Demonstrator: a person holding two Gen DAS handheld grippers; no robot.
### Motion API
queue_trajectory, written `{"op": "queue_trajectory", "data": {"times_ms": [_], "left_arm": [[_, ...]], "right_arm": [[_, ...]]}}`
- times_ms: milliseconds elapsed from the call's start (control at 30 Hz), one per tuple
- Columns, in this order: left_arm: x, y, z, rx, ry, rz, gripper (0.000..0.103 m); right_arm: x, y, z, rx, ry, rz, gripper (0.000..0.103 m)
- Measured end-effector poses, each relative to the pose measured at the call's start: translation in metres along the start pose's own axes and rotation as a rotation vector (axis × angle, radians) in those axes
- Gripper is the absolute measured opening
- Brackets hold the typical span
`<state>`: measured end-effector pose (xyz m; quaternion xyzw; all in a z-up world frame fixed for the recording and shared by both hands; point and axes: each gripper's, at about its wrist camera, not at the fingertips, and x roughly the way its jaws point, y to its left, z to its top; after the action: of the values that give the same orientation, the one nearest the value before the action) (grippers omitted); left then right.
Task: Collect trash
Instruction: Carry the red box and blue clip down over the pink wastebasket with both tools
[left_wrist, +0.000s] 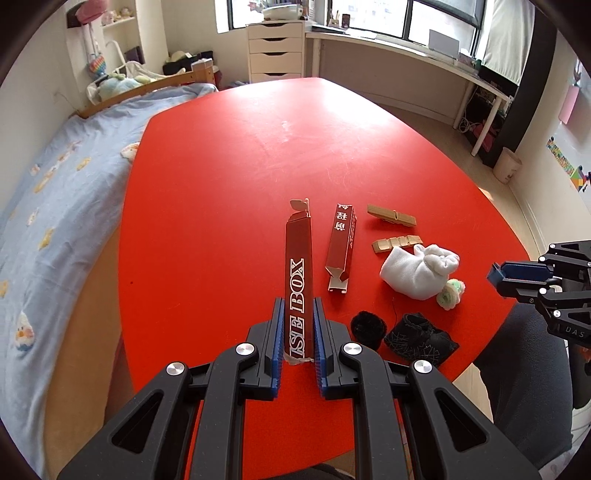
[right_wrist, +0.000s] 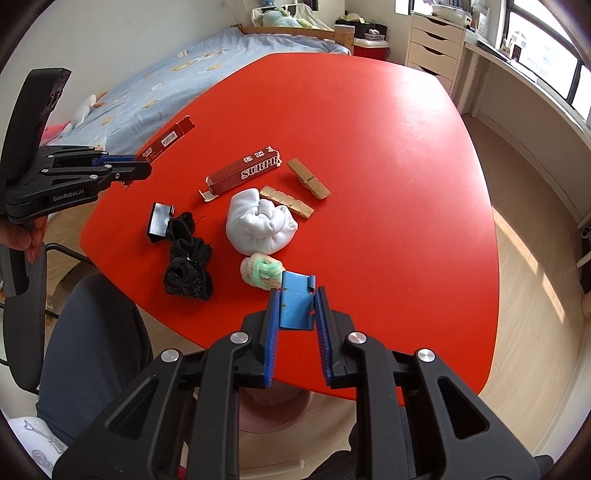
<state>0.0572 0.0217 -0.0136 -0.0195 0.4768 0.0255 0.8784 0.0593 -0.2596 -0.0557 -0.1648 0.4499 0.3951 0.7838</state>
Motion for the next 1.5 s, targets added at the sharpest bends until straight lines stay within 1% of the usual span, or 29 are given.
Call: {"op": "queue_trajectory", "data": {"times_ms": [300,533,733,900,1267,1433,1467,1500], "left_arm": [[-0.044,-0.023,-0.017,0.03,-0.065,-0.047,0.014],[-0.064,-0.047,-0.041,0.06,-0.072,-0.09,0.014],[-0.067,-0.06,-0.059,0.068,-0.047,-0.13,0.014],[-0.064,-0.074,-0.076,0.079,-0.007,-0.163,0.014],[-0.051,-0.095,-0.101,0.101,0.083,-0.216,0.014],[-0.049,-0.098,-0.106,0.103,0.084,-0.228,0.015],[-0.049,-0.098,-0.106,0.103,0.082,-0.23,0.015],[-0.049,-0.098,-0.106,0.102,0.079,-0.23,0.019]], "right_arm": [[-0.044,0.014,-0.012,-0.017,-0.075,0.043,0.018],[-0.064,0.028,-0.026,-0.023,-0.099,0.064,0.018],[-0.072,0.036,-0.041,-0.023,-0.095,0.074,0.018],[-0.072,0.041,-0.055,-0.02,-0.076,0.091,0.018],[-0.054,0.048,-0.078,-0.009,-0.024,0.12,0.018],[-0.05,0.05,-0.08,-0.016,-0.017,0.135,0.019],[-0.051,0.049,-0.08,-0.014,-0.017,0.139,0.02],[-0.05,0.049,-0.08,-0.013,-0.015,0.135,0.021]]}}
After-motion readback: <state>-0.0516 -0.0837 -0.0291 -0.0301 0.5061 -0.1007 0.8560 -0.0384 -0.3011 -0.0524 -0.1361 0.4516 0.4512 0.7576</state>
